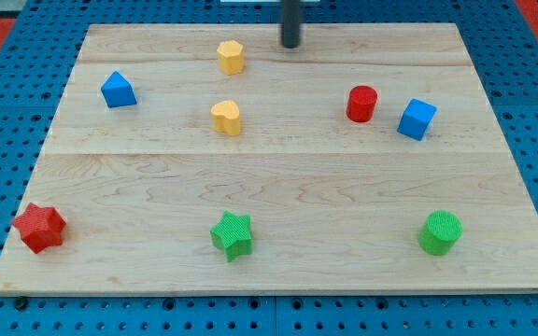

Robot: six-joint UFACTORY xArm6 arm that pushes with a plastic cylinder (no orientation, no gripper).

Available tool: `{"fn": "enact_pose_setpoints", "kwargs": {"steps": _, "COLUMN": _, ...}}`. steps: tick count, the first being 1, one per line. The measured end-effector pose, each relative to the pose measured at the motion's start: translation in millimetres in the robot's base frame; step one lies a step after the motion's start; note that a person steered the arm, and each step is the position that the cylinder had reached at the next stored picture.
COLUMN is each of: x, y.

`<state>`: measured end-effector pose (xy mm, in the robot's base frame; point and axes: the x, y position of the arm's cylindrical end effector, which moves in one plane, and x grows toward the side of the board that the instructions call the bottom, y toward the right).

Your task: Place the blue triangle to the right horizontally of yellow hexagon

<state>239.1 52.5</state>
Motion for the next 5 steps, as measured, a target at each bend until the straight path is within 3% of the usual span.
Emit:
{"fn": "enact_pose_setpoints", "kwargs": {"steps": 1, "x": 26, "y": -36}}
{"fn": "enact_pose_setpoints", "kwargs": {"steps": 4, "x": 30, "y": -224}}
{"fn": "enact_pose_setpoints", "kwargs": {"steps": 5, "x": 28, "y": -184}}
